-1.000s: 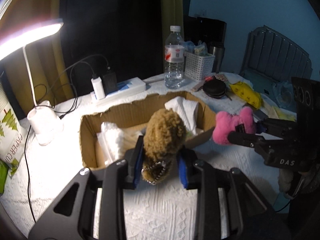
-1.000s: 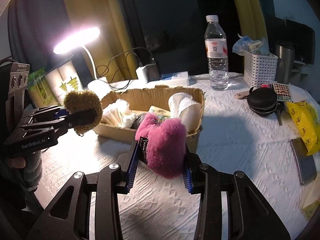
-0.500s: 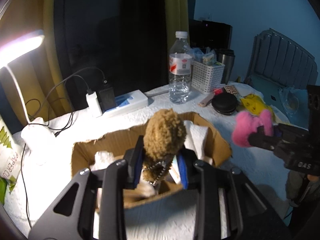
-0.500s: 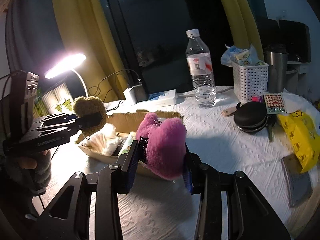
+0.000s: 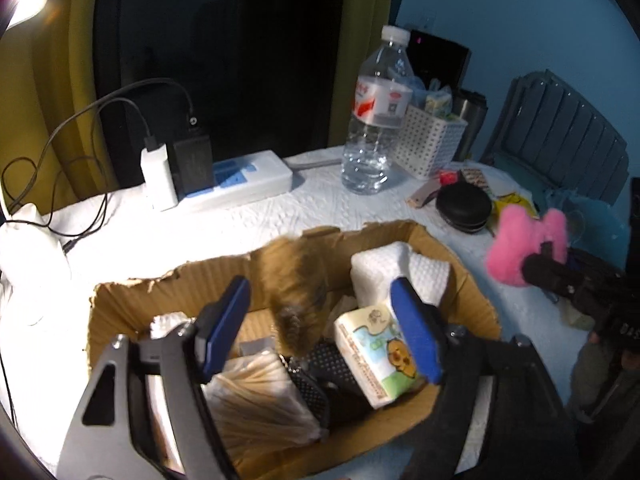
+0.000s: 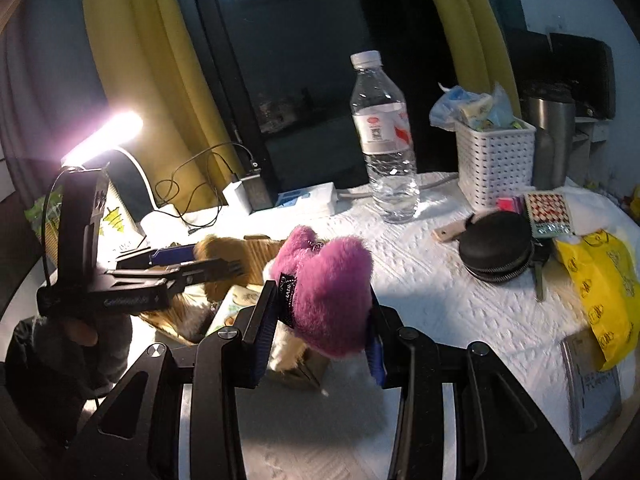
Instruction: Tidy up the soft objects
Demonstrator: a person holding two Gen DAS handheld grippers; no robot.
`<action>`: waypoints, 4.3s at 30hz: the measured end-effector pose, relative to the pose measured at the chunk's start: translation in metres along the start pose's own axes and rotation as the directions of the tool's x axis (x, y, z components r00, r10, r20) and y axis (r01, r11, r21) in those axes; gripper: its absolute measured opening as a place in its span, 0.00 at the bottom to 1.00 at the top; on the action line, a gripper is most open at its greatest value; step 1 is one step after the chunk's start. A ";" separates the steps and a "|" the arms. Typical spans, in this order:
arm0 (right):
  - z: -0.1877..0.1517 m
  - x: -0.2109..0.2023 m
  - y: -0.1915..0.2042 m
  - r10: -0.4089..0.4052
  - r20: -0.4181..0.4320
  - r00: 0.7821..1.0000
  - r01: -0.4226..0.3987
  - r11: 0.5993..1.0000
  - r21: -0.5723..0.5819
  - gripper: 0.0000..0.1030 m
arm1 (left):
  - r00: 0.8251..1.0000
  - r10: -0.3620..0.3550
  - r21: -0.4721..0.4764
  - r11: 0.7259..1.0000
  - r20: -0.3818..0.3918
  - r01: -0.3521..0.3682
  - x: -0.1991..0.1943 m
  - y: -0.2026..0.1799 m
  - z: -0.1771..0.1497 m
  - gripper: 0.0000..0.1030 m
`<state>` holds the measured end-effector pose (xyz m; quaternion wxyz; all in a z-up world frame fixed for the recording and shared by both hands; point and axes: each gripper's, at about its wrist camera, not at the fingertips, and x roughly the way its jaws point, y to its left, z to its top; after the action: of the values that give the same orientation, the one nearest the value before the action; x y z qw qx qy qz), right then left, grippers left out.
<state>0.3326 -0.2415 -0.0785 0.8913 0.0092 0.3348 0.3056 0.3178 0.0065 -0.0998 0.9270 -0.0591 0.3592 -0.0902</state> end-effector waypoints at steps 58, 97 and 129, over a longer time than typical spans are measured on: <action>-0.011 -0.091 0.157 -0.075 0.098 0.992 0.095 0.971 -0.217 0.60 | 0.952 0.005 0.015 1.000 0.307 -0.011 -0.223 -0.010 -0.073 0.94; -0.033 -0.242 0.232 -0.134 0.354 0.926 0.235 0.937 -0.259 0.61 | 0.850 0.100 0.009 0.993 0.517 -0.121 -0.374 -0.056 -0.103 0.95; -0.034 -0.250 0.233 -0.139 0.356 0.924 0.239 0.938 -0.253 0.61 | 0.840 0.090 0.022 0.993 0.535 -0.120 -0.387 -0.065 -0.102 0.95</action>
<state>0.0394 -0.1967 0.0947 0.9520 -0.1034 0.1301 0.2572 -0.0399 0.0193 0.0900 0.9950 -0.0368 0.0879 -0.0291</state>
